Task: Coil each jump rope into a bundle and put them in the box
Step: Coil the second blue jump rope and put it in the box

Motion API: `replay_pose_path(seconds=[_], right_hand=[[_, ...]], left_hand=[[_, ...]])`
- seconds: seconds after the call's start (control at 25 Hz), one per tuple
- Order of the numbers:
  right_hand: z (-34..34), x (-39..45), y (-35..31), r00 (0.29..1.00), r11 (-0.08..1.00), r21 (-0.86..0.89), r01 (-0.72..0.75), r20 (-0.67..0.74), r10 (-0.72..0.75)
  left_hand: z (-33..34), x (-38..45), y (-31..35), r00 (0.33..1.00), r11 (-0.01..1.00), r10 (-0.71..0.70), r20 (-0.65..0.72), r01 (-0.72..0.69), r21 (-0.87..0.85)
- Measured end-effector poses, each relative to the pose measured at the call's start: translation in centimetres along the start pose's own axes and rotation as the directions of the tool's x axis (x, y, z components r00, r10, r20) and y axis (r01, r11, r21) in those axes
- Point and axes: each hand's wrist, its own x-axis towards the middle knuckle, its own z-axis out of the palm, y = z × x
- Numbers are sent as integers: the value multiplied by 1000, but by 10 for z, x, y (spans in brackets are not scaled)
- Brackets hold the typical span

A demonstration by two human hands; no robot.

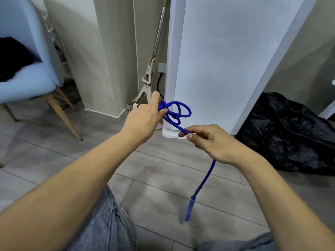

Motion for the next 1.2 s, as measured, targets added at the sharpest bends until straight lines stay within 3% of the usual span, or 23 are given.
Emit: replay_pose_path(seconds=[0.08, 0.2, 0.28, 0.36, 0.44, 0.6, 0.76, 0.88, 0.96, 1.04, 1.2], right_hand=[[-5, -3, -10, 991, 978, -195, 73, -94, -92], [-17, -9, -21, 932, 943, -286, 171, -262, -249], [-25, -11, -20, 879, 956, -203, 211, -388, -277], [-36, -13, -16, 851, 971, -19, 237, -479, -217], [-45, -14, -10, 839, 959, 127, 252, -522, -152], [-48, -12, 2, 896, 920, 358, 158, -443, 18], [-37, -11, 6, 937, 919, 342, 195, -343, -71], [-20, -7, 4, 984, 878, 464, 118, -177, -38], [-14, -4, 3, 996, 838, 545, -17, -60, 59], [-12, -4, 0, 993, 848, 520, -107, 12, 118], [-4, -8, -10, 982, 913, 381, -147, 169, 88]], left_hand=[[-1, 1, -2, 997, 988, 82, 12, -83, 130], [-2, -4, -3, 941, 951, 280, 189, -300, 82], [-7, -12, 3, 876, 927, 373, 306, -340, -157], [-12, -21, 15, 815, 842, 438, 378, -225, -491], [-17, -28, 26, 769, 709, 512, 383, -127, -693], [-20, -31, 33, 785, 485, 520, 336, 52, -873], [-17, -27, 33, 859, 270, 425, 284, 179, -946], [-18, -24, 31, 909, 190, 330, 257, 202, -961], [-18, -23, 30, 950, 198, 241, 197, 150, -969], [-15, -22, 29, 986, 269, 141, 93, 52, -962], [-6, -18, 23, 986, 654, 87, -145, -166, -738]])
